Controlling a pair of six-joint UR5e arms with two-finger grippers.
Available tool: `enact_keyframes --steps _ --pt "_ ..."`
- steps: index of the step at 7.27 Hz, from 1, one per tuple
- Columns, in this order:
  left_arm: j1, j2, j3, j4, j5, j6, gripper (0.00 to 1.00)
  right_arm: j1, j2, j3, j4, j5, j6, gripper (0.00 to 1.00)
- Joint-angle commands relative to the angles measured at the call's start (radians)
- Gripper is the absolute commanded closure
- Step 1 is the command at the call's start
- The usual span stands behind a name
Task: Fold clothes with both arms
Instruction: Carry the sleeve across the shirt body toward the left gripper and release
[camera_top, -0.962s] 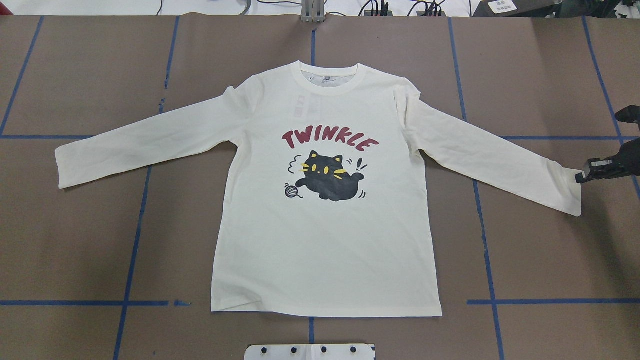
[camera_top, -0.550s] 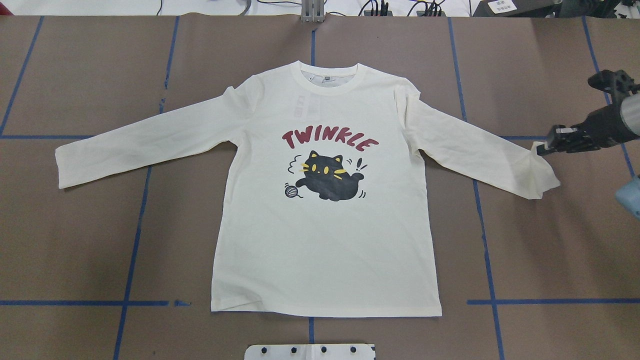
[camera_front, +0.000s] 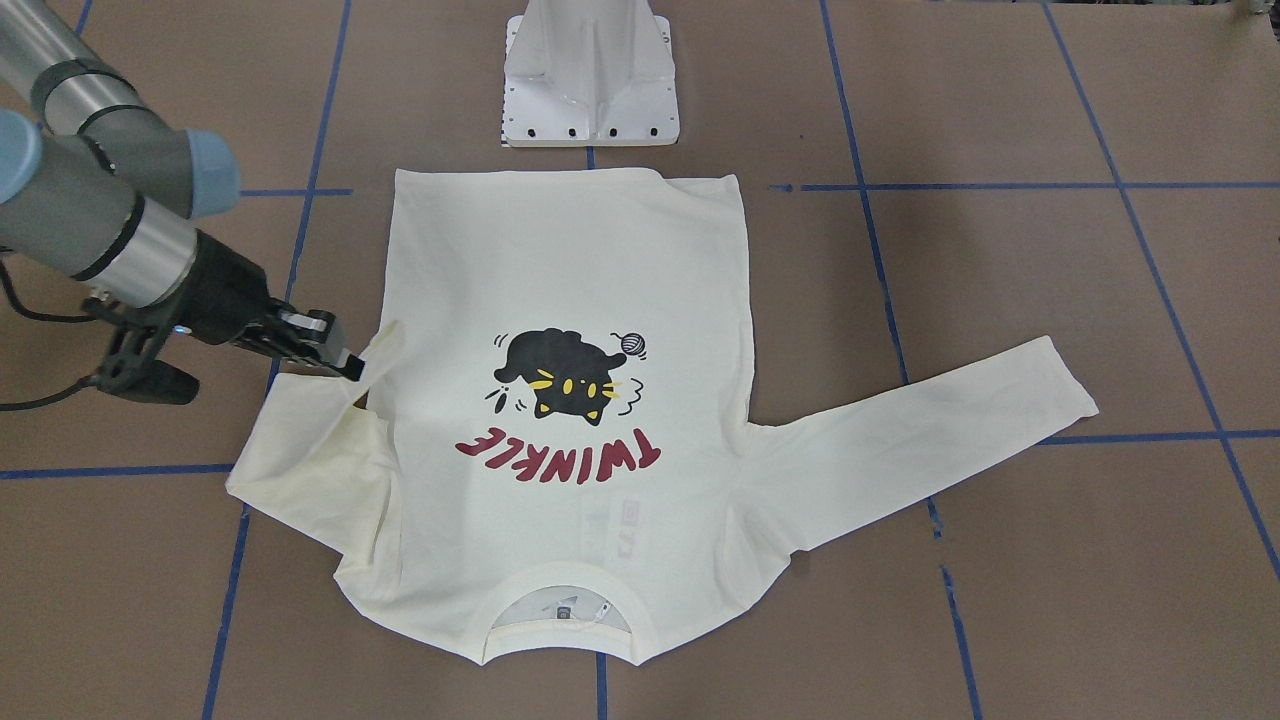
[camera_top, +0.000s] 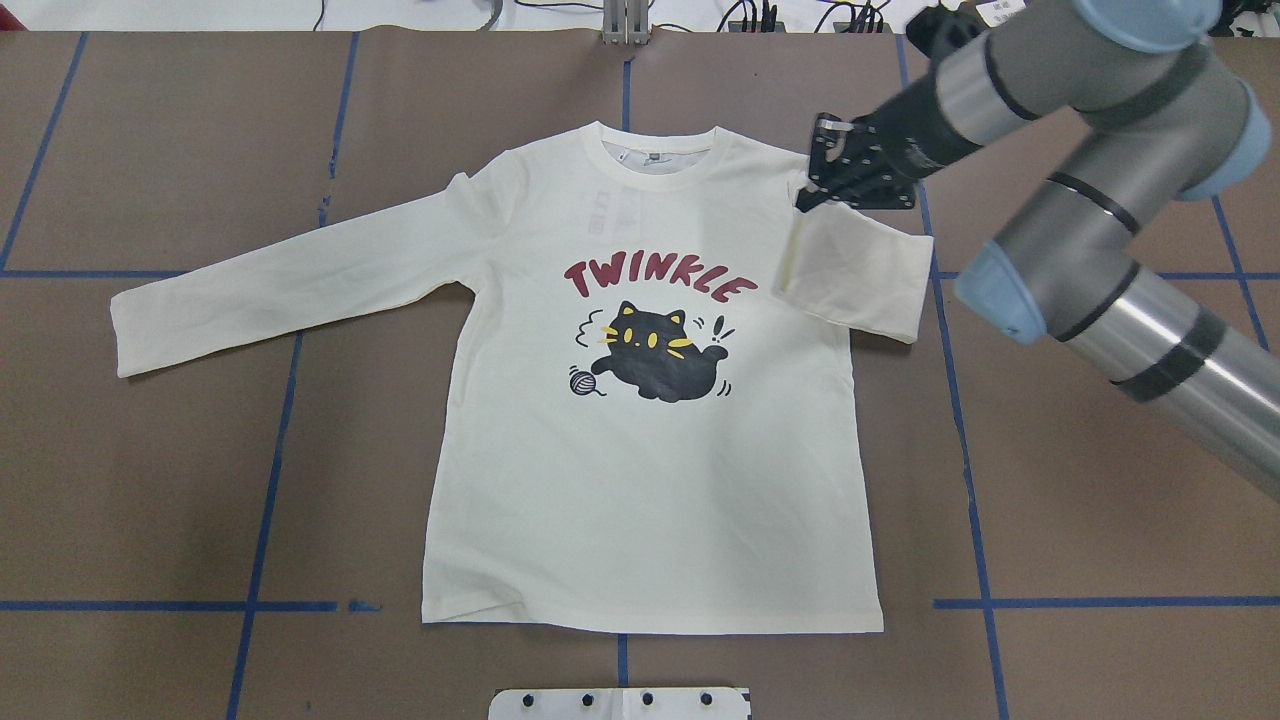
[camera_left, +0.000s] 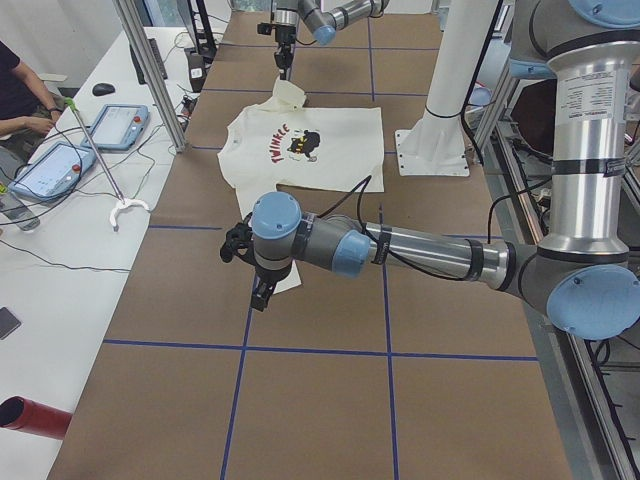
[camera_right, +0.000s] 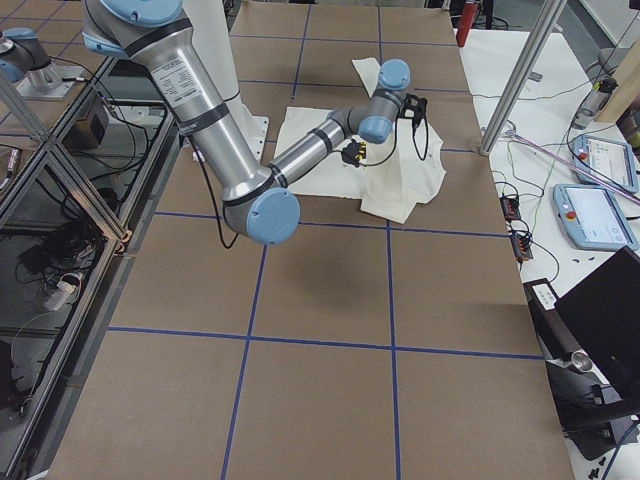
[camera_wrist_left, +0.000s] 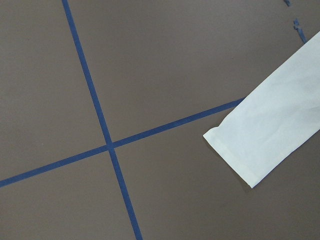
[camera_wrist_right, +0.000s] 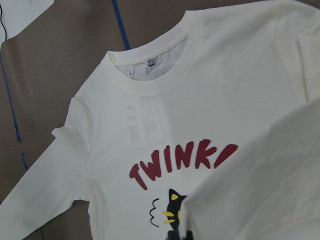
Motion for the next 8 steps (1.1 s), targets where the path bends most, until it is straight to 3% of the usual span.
enact_keyframes --steps 1,3,4,5,6,7,8 --pt "0.0 0.0 0.0 -0.018 0.0 -0.001 0.0 -0.163 0.257 -0.157 -0.076 -0.206 0.026 1.0" --pt "0.0 0.001 0.0 -0.02 0.002 0.001 0.0 -0.28 0.438 -0.416 -0.044 -0.32 0.026 1.0" --pt "0.0 0.001 0.001 -0.02 0.002 0.001 0.0 -0.309 0.442 -0.472 0.018 -0.355 0.026 1.0" --pt "0.0 0.003 0.001 -0.018 0.002 -0.001 0.0 -0.322 0.446 -0.504 0.046 -0.377 0.027 0.9" --pt "0.001 0.001 0.0 -0.02 0.0 0.001 0.0 -0.327 0.457 -0.524 0.053 -0.397 0.027 0.01" --pt "0.026 0.0 0.0 -0.047 -0.005 -0.034 0.0 -0.343 0.486 -0.555 0.053 -0.438 0.027 0.01" --pt "0.105 -0.003 0.037 -0.125 -0.005 -0.185 0.0 -0.339 0.491 -0.548 0.053 -0.438 0.04 0.01"
